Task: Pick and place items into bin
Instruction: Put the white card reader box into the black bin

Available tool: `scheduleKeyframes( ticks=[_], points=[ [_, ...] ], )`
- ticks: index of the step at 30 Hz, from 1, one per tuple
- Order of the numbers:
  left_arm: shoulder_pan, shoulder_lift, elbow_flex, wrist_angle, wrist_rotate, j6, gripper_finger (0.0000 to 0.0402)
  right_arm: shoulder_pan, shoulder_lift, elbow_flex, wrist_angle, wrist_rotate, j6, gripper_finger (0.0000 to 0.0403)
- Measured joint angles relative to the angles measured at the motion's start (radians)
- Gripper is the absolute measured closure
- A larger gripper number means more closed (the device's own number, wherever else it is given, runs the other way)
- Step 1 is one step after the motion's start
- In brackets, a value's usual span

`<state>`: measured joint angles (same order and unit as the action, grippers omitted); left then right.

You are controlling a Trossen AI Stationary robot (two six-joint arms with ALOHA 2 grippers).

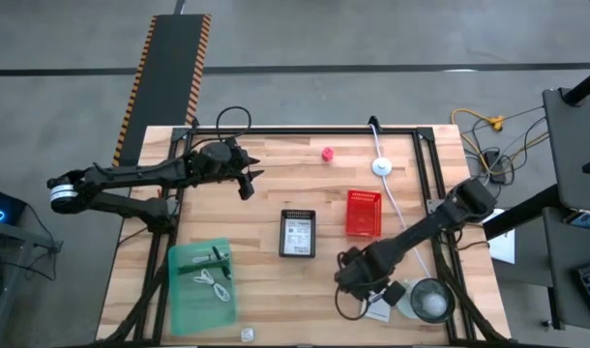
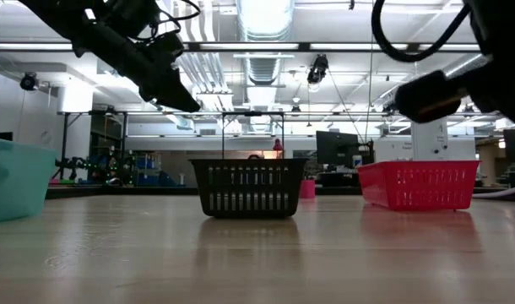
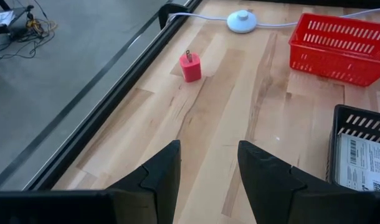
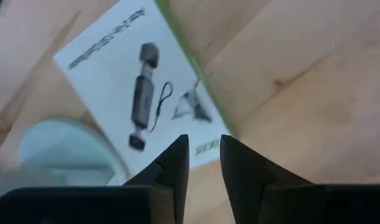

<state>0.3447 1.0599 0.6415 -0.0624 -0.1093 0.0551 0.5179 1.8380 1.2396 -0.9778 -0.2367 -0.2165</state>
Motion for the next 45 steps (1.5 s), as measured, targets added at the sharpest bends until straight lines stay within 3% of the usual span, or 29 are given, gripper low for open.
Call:
scheduleKeyframes(
  ticks=[15, 31, 41, 45],
  points=[
    [0.000, 0.000, -0.007, 0.000, 0.000, -0.026, 0.0258, 0.003, 0.025, -0.011, 0.081, 0.028, 0.045, 0.0338],
    [0.000, 0.000, -0.007, 0.000, 0.000, -0.025, 0.0258, 0.030, 0.025, -0.103, 0.205, 0.022, 0.026, 0.0267],
    [0.000, 0.000, -0.007, 0.000, 0.000, -0.024, 0.0258, 0.025, 0.023, -0.138, 0.224, 0.018, -0.100, 0.0297],
    [0.000, 0.000, -0.007, 0.000, 0.000, -0.024, 0.0258, 0.017, 0.024, -0.140, 0.301, 0.021, -0.073, 0.0323]
  ],
)
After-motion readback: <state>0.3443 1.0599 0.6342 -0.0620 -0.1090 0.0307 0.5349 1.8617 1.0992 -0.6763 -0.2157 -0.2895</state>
